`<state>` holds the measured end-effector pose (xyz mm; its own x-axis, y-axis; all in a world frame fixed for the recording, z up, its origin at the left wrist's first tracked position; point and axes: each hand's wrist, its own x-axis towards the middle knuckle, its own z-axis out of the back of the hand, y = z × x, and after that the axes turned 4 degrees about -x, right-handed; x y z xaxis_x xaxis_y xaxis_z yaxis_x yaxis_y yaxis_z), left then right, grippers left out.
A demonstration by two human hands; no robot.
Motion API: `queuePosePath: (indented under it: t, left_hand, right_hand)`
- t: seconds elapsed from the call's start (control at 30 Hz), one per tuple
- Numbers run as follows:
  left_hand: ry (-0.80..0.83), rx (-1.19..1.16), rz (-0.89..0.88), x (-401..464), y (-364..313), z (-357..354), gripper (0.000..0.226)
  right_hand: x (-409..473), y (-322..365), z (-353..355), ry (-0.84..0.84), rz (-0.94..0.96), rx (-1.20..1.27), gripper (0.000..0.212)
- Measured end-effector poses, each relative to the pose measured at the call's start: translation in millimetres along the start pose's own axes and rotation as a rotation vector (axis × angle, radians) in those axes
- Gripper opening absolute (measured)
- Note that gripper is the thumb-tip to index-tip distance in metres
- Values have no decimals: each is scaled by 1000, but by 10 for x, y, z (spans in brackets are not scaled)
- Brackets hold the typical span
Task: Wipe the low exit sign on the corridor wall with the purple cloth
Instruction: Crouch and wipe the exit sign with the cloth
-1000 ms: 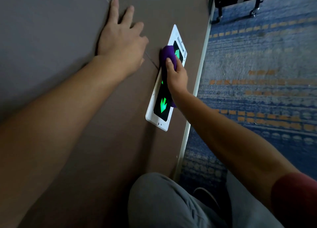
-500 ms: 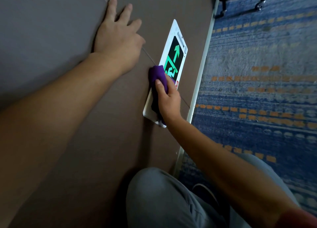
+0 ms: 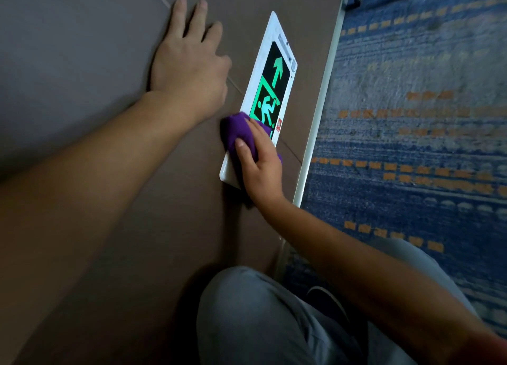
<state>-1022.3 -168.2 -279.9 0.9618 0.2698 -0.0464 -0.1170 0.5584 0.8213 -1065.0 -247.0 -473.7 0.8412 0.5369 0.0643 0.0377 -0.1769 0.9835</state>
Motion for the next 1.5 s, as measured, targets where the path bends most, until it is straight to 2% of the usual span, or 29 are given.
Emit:
queuePosePath:
  t: [0.23, 0.4, 0.53, 0.83, 0.97, 1.2, 1.37, 1.5]
  left_hand:
    - [45, -47, -26, 190, -109, -79, 45]
    - [75, -105, -47, 346, -186, -127, 45]
    - [132, -119, -73, 479, -222, -175, 41]
    - [118, 0, -114, 496, -149, -243, 40]
    - [112, 39, -141, 472, -148, -248, 43]
    - [106, 50, -144, 476, -163, -242, 45]
    - [113, 51, -152, 479, -157, -222, 43]
    - [110, 60, -153, 470, -158, -219, 43]
  right_hand:
    - [601, 70, 70, -63, -48, 29, 48]
    - [478, 92, -80, -123, -65, 81, 50]
    - [270, -16, -58, -72, -42, 65, 50]
    - [-447, -239, -11, 70, 60, -44, 51]
    - [-537, -300, 50, 83, 3, -29, 50]
    - [-106, -98, 30, 22, -108, -28, 50]
    - [-505, -265, 9, 55, -96, -25, 53]
    - [-763, -559, 21, 19, -315, 40, 48]
